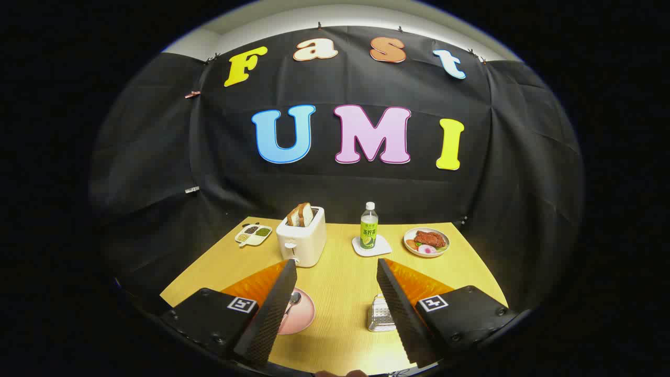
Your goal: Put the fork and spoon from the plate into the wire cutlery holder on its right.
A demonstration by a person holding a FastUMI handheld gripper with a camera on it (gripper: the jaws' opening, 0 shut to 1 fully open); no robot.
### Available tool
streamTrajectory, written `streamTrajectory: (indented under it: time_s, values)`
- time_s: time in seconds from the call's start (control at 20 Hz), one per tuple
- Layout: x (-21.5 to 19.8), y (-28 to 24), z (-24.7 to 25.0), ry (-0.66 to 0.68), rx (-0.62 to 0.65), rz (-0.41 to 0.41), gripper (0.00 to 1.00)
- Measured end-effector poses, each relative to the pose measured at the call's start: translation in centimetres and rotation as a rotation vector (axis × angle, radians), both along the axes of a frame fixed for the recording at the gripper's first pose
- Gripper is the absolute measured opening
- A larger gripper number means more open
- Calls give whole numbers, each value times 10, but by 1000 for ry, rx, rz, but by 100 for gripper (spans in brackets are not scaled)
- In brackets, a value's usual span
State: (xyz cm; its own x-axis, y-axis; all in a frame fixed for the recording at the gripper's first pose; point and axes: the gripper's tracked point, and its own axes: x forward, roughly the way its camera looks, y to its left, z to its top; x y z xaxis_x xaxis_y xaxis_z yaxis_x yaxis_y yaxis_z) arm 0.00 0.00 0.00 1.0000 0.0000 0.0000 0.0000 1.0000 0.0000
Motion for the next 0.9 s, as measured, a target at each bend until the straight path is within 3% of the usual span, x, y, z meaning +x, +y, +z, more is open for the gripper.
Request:
streamTrajectory:
  time_s: [0.5,0.9]
  values:
    - [-7,4,-6,4,3,8,96]
    - [-2,-11,-4,9,47,-39,96]
